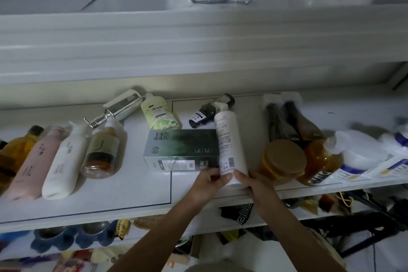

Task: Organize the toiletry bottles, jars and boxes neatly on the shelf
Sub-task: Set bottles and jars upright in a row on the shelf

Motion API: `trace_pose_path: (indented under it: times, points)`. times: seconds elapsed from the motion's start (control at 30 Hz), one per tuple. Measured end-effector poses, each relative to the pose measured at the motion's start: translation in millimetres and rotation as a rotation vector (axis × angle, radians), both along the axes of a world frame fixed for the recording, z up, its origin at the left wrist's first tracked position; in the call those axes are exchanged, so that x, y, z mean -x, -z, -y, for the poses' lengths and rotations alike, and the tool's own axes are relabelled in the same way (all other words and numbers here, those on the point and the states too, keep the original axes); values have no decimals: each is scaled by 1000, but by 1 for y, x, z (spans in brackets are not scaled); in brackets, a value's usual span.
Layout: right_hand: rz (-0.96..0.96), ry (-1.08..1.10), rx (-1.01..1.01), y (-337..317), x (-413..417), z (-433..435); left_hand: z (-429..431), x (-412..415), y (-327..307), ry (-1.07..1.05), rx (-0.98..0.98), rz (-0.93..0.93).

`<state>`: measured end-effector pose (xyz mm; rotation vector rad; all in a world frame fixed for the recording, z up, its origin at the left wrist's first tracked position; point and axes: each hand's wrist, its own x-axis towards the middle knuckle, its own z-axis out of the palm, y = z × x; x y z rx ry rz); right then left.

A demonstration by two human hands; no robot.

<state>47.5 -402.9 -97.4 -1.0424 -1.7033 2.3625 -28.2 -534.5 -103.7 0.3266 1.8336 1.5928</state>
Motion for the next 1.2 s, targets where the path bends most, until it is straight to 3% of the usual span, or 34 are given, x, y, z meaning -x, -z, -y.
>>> trace_pose_path:
  times: [0.2,0.37,0.53,0.67,0.83,1.0,1.2]
  points:
    - [-148,9,-51,15,-16,11,9,-3,-4,141,-90,-25]
    - [-187,28,-79,16,-25,15,4,-15,-9,-19,-200,201]
    - [-260,-16,-309,15,-28,23,-11,-22,-16,-66,-128,173]
    - [-342,-91,-452,4,-30,15,-4,-7,-21,-20,-240,144]
    - [-292,-366,-239,-22,-29,-15,17,2,-29,60,-385,214]
    - [-210,-539,-313,-32,-21,-25,17,-2,-36,130,-385,194]
    - [-250,-376,-528,-13,-19,-16,4,-2,-52,96,-223,-30]
